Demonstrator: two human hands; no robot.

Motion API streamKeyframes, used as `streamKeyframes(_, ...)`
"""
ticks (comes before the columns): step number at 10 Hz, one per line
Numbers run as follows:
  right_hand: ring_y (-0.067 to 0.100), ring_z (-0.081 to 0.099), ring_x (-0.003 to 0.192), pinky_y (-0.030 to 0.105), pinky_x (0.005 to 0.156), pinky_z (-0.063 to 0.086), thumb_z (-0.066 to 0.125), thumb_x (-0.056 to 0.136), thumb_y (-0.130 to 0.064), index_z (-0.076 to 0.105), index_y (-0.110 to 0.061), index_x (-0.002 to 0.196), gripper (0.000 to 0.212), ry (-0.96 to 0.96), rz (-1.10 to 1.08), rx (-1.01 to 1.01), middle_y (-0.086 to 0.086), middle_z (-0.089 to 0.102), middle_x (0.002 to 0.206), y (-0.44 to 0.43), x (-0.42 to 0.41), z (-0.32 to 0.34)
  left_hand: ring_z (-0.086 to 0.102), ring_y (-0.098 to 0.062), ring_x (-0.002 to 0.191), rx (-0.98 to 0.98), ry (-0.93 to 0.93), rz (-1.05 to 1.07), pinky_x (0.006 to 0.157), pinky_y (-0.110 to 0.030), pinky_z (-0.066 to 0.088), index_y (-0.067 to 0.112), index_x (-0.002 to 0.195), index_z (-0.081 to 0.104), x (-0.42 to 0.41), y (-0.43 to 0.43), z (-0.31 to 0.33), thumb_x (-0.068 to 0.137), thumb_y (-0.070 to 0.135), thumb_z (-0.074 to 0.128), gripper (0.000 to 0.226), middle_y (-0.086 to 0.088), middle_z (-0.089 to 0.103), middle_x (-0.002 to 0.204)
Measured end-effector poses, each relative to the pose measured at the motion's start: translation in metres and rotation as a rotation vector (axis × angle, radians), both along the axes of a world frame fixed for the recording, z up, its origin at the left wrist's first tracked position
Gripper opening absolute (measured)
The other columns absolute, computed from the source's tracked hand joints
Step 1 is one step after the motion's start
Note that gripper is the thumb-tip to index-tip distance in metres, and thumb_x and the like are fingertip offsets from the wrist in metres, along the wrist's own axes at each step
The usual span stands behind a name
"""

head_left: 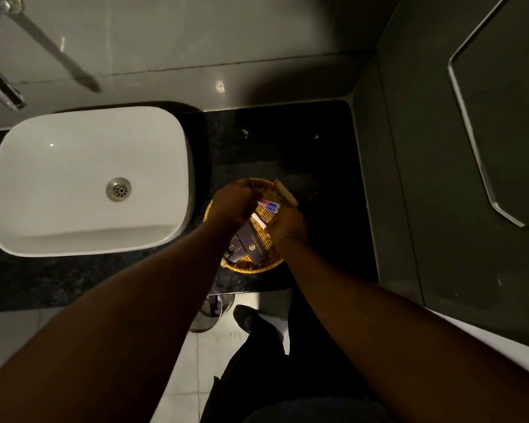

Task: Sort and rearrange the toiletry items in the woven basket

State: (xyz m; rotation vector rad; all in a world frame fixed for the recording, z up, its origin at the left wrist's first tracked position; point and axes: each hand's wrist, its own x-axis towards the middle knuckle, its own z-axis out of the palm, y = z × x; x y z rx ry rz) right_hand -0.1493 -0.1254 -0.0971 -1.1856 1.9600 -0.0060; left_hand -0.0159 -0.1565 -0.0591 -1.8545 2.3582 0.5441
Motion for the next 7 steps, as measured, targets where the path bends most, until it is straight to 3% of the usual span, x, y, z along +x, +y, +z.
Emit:
streamKeyframes(2, 0.034, 0.064, 0.128, 0.047, 0.106, 0.055, 0.083, 0.087, -0.022, 0.065, -0.012, 0.133, 0.050, 0.050, 0.114, 0.001, 0.011, 0.067, 0.137, 0.005, -0.003, -0.003, 0.067, -0.020, 0.126, 0.044, -0.076, -0.087, 0.107, -0.036, 0.052, 0.029, 0.142, 0.067, -0.015, -0.008, -0.012, 0.108, 0.017, 0.057, 0.038, -0.001, 0.072, 0.137)
streamKeyframes(3, 0.035, 0.070, 0.116, 0.045, 0.095, 0.060, 0.073, 0.093, -0.023, 0.070, -0.011, 0.120, 0.030, 0.094, 0.163, -0.047, 0.013, 0.072, 0.125, 0.009, -0.017, 0.000, 0.069, -0.020, 0.124, 0.098, -0.087, -0.095, 0.103, -0.035, 0.056, 0.030, 0.143, 0.066, -0.021, -0.011, -0.018, 0.107, 0.018, 0.059, 0.038, 0.000, 0.072, 0.138)
streamKeyframes(5, 0.034, 0.075, 0.095, 0.046, 0.080, 0.063, 0.062, 0.097, -0.040, 0.075, -0.017, 0.103, 0.027, 0.116, 0.160, -0.206, 0.009, 0.078, 0.102, 0.011, -0.044, 0.014, 0.069, -0.020, 0.122, 0.119, -0.069, -0.093, 0.100, -0.035, 0.057, 0.035, 0.153, 0.056, -0.019, -0.006, -0.016, 0.106, 0.018, 0.060, 0.050, 0.000, 0.070, 0.141)
streamKeyframes(6, 0.031, 0.075, 0.092, 0.042, 0.077, 0.062, 0.054, 0.101, -0.045, 0.074, -0.023, 0.113, 0.032, 0.105, 0.223, -0.381, 0.008, 0.077, 0.100, 0.001, -0.035, 0.030, 0.063, -0.029, 0.134, -0.012, -0.021, -0.088, 0.103, -0.042, 0.053, 0.029, 0.156, 0.054, -0.006, 0.009, -0.005, 0.106, 0.024, 0.059, 0.051, -0.004, 0.065, 0.150)
streamKeyframes(7, 0.031, 0.069, 0.106, 0.045, 0.085, 0.059, 0.050, 0.102, -0.043, 0.070, -0.019, 0.119, 0.035, 0.103, 0.353, -0.559, 0.006, 0.072, 0.112, -0.011, -0.021, 0.054, 0.064, -0.037, 0.126, -0.209, -0.035, 0.034, 0.093, -0.046, 0.051, 0.025, 0.148, 0.063, 0.012, 0.031, 0.016, 0.097, 0.029, 0.067, 0.052, -0.009, 0.069, 0.140)
